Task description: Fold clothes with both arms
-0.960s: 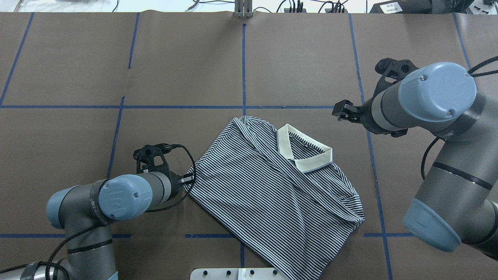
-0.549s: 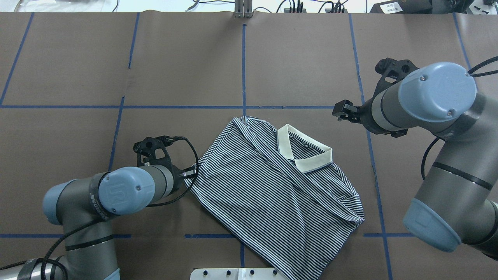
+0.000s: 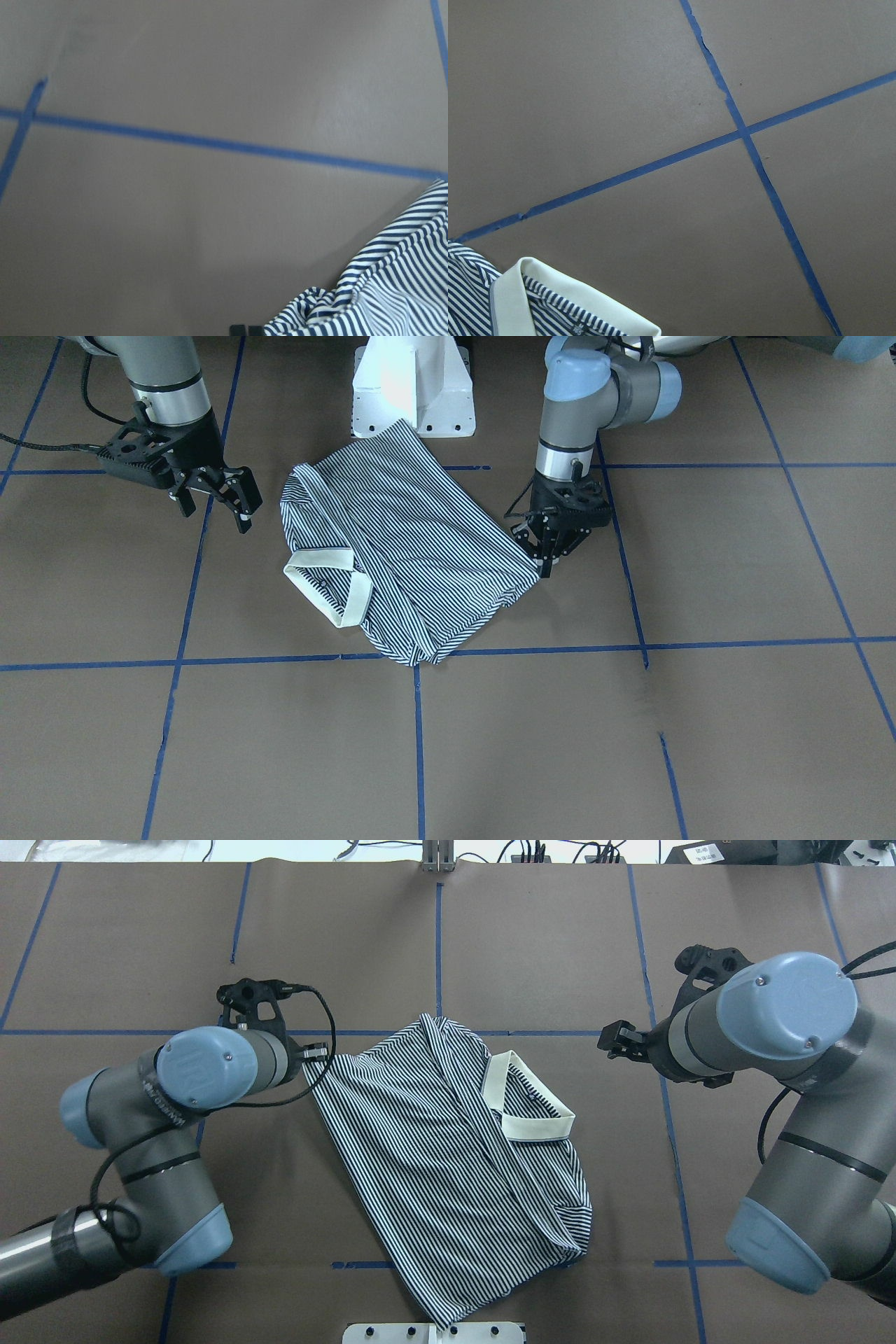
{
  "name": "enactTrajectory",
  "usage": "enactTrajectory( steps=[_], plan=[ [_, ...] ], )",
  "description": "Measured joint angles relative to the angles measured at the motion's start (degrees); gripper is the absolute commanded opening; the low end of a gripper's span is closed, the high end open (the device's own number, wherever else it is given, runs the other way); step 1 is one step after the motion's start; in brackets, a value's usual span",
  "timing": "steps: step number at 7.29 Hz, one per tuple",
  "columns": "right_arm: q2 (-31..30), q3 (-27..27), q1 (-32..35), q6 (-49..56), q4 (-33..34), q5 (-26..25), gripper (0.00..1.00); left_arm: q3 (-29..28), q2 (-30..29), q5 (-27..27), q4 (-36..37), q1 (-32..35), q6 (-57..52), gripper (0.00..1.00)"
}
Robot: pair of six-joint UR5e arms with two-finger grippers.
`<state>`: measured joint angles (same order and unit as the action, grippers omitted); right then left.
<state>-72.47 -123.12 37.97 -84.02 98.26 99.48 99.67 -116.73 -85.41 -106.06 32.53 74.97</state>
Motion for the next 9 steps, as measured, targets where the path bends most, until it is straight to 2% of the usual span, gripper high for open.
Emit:
enactTrajectory(
  steps=[3, 4, 5, 6, 7, 9],
  plan=[
    [0.2, -0.2, -0.1, 0.0, -0.1, -0.1, 1.00, -23.9, -14.0, -1.2, -12.2, 7.7, -3.7, 0.00],
    [0.3, -0.2, -0.1, -0.1, -0.1, -0.2, 1.00, -29.8, -17.6, -2.6, -15.2, 9.5, -4.4, 0.21],
    [0.5, -0.1, -0.2, -0.1, -0.1, -0.2, 1.00, -32.5, -19.0, -3.6, -17.1, 10.3, -4.8, 0.24],
    [1.5, 0.6, -0.4, -0.1, -0.1, -0.2, 1.00, -32.7, -18.3, -4.1, -17.9, 10.7, -4.9, 0.24],
    [4.1, 2.6, -1.0, -0.1, -0.1, -0.2, 1.00, -30.0, -15.5, -4.7, -18.2, 11.1, -5.4, 0.25],
    [10.7, 8.8, -4.1, 0.3, 0.0, -0.5, 1.00, -17.2, -6.4, -8.8, -17.8, 12.0, -8.3, 0.25]
  ],
)
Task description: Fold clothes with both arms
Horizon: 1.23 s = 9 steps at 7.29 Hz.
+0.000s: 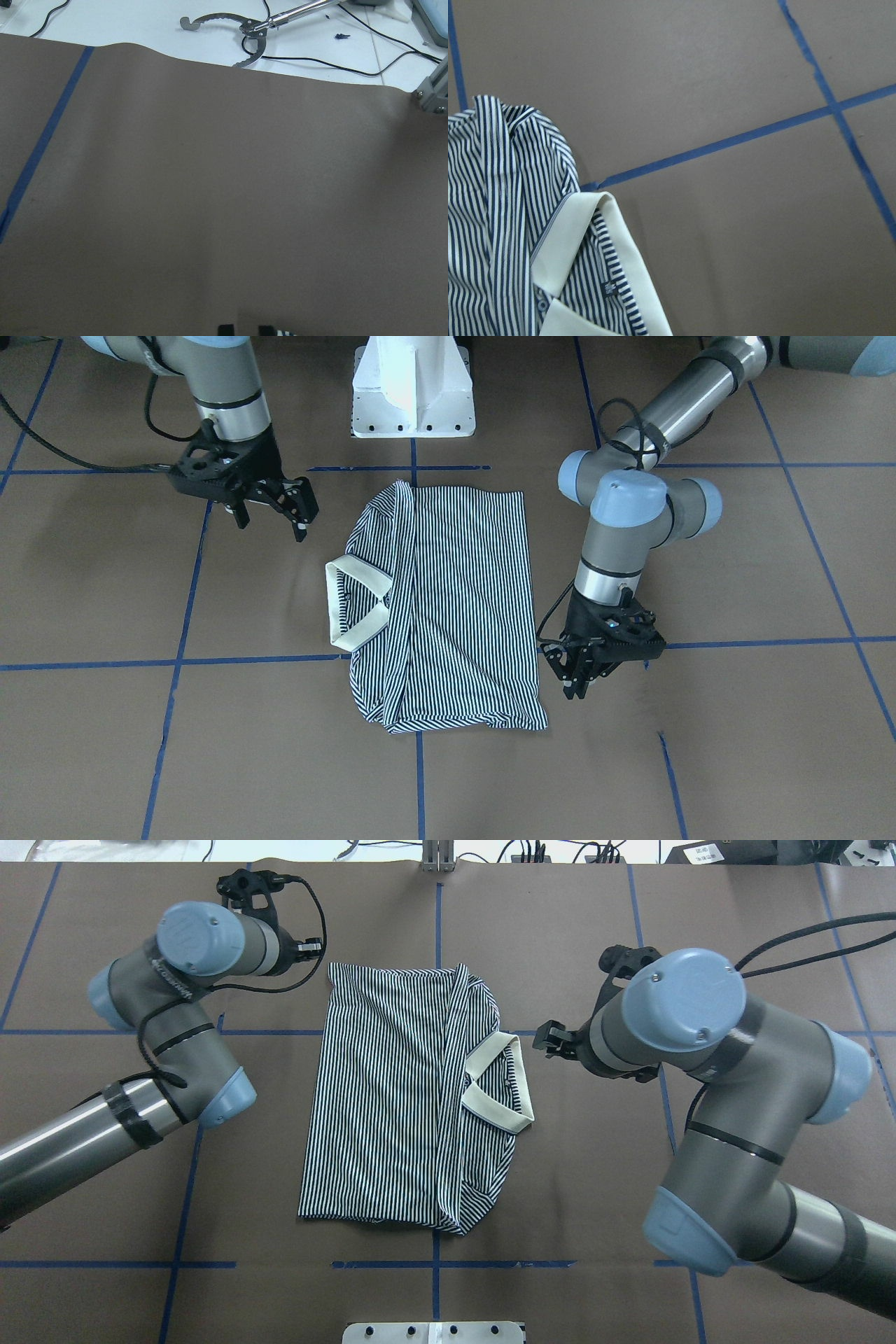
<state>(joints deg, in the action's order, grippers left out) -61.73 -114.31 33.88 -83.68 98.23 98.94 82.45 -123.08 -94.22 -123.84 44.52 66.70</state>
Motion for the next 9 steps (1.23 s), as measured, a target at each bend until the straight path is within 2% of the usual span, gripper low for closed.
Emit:
enactTrajectory(
  steps=[1, 3, 6, 8, 9],
  plan=[
    [2.4, 2.5, -2.3, 0.9, 0.1, -0.1, 1.00, 5.9, 4.4, -1.6, 0.2, 0.1, -0.8, 0.25],
    [8.4, 9.1, -7.7, 3.1, 0.4, -0.4, 1.00, 10.4, 7.5, -2.5, 0.6, 0.2, -1.2, 0.25],
    [13.7, 16.5, -14.1, 5.9, 0.7, -0.6, 1.00, 11.1, 8.0, -4.7, 0.9, 0.1, -1.0, 0.28],
    [16.6, 22.2, -15.7, 8.2, 0.9, -0.3, 1.00, 11.2, 8.2, -5.0, 0.9, 0.1, -0.9, 0.28],
    [17.1, 23.3, -16.3, 8.6, 1.1, -0.3, 1.00, 11.2, 8.2, -5.0, 0.9, 0.1, -0.9, 0.28]
  ],
)
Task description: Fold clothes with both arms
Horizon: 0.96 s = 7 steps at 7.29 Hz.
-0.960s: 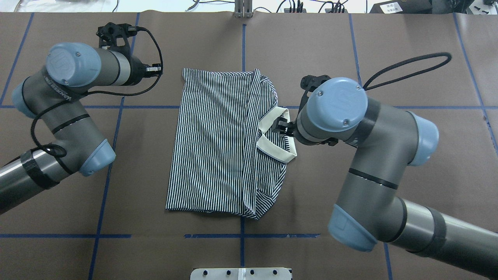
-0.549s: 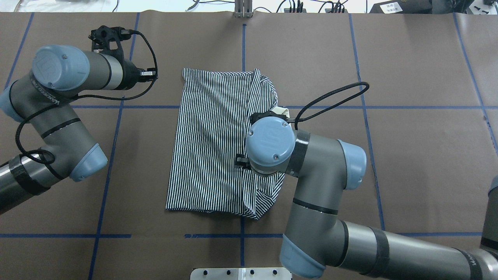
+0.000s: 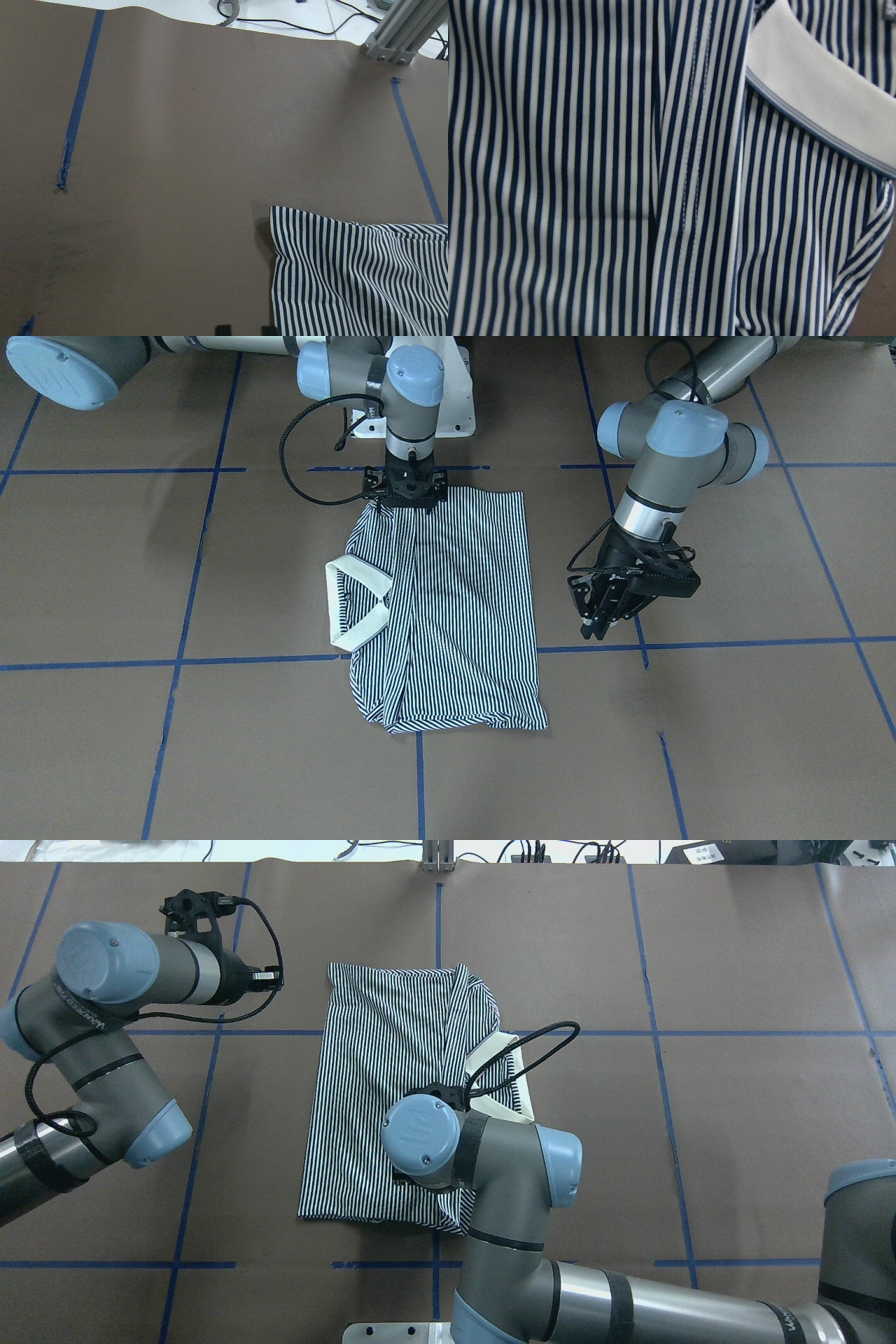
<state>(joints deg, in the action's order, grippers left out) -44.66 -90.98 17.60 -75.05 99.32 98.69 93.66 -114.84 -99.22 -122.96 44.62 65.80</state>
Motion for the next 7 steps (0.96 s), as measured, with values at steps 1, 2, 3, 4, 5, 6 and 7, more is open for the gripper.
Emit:
enactTrajectory(
  steps=[1, 2, 3, 4, 5, 6, 7],
  plan=[
    [0.0, 0.3, -0.3, 0.3, 0.5, 0.1, 1.00, 0.0, 0.0, 0.0, 0.0, 0.0, 0.0, 0.28],
    [-0.5, 0.3, -0.4, 1.0, 0.9, 0.2, 1.00, 0.0, 0.0, 0.0, 0.0, 0.0, 0.0, 0.28],
    [-1.3, -0.3, -0.4, 2.3, 1.8, 0.2, 1.00, 0.0, 0.1, 0.0, 0.0, -0.1, 0.0, 0.28],
    [-2.0, -1.2, -0.5, 3.6, 3.1, 0.2, 1.00, 0.0, 0.1, 0.0, 0.0, -0.1, 0.0, 0.28],
    [-3.3, -2.7, -0.3, 4.8, 4.1, 0.2, 1.00, 0.0, 0.1, 0.0, 0.0, -0.1, 0.0, 0.28],
    [-5.5, -5.0, 0.3, 6.2, 4.6, 0.2, 1.00, 0.0, 0.1, -0.1, 0.0, -0.1, 0.0, 0.28],
    [-8.3, -7.6, 1.5, 8.3, 5.0, 0.2, 1.00, 0.0, 0.1, 0.0, 0.0, -0.1, -0.1, 0.28]
  ],
)
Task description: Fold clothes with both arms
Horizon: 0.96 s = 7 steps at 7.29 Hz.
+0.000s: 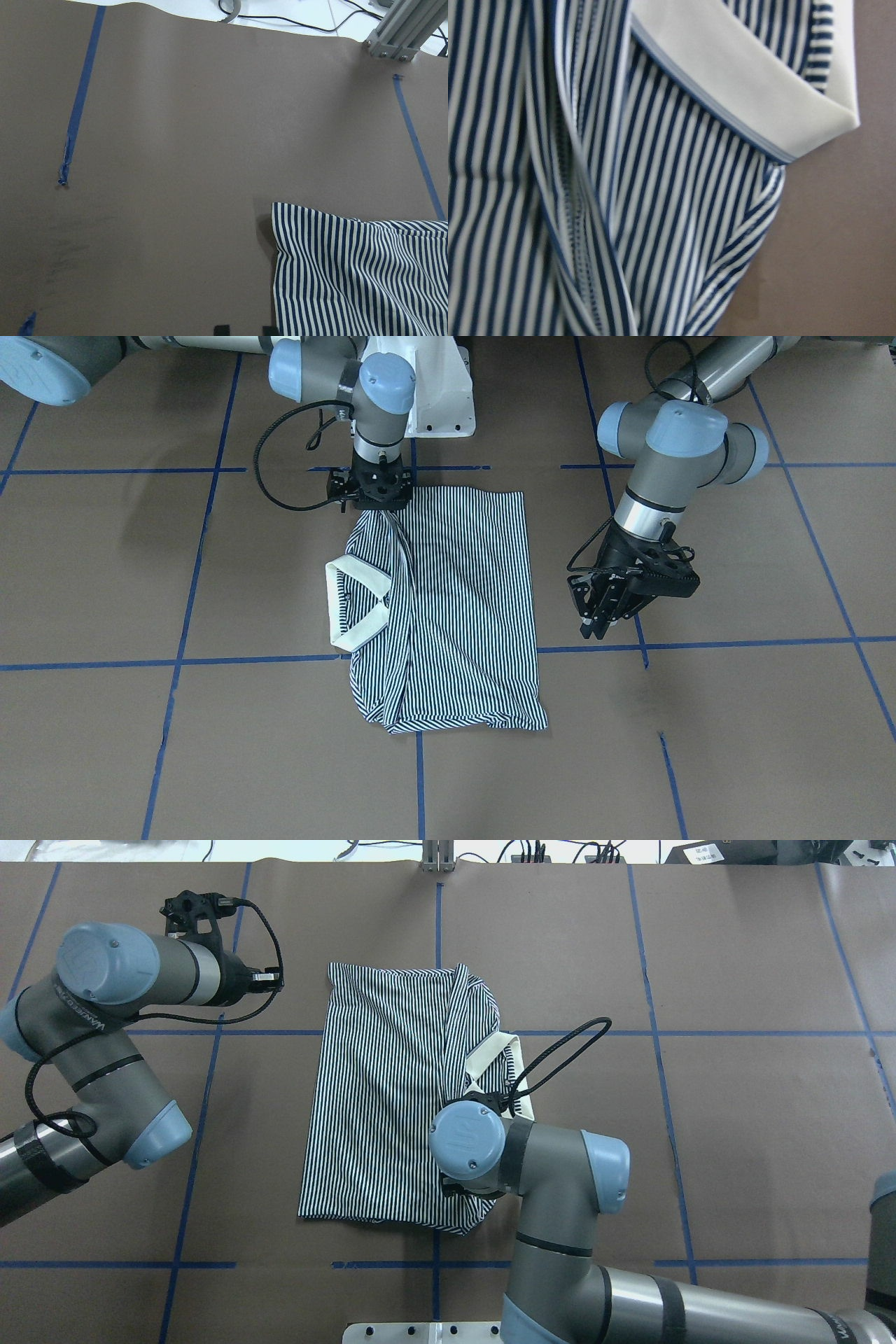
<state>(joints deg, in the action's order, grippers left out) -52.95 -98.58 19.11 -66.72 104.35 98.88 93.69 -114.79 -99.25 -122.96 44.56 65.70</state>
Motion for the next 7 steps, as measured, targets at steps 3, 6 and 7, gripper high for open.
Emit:
enactTrajectory(
  steps=[3, 6, 7],
  plan=[
    [-3.8, -4.0, 2.6, 5.0, 0.4, -0.3, 1.00, 0.6, 0.1, 0.0, 0.1, 0.0, -0.1, 0.28],
    [6.0, 4.3, 2.7, 3.9, -0.7, -0.6, 1.00, 1.1, 0.1, 0.0, 0.2, 0.1, -0.1, 0.28],
    [9.2, 8.6, 2.4, 3.3, -2.0, -0.6, 1.00, 1.2, 0.1, 0.0, 0.2, 0.1, -0.1, 0.28]
  ],
)
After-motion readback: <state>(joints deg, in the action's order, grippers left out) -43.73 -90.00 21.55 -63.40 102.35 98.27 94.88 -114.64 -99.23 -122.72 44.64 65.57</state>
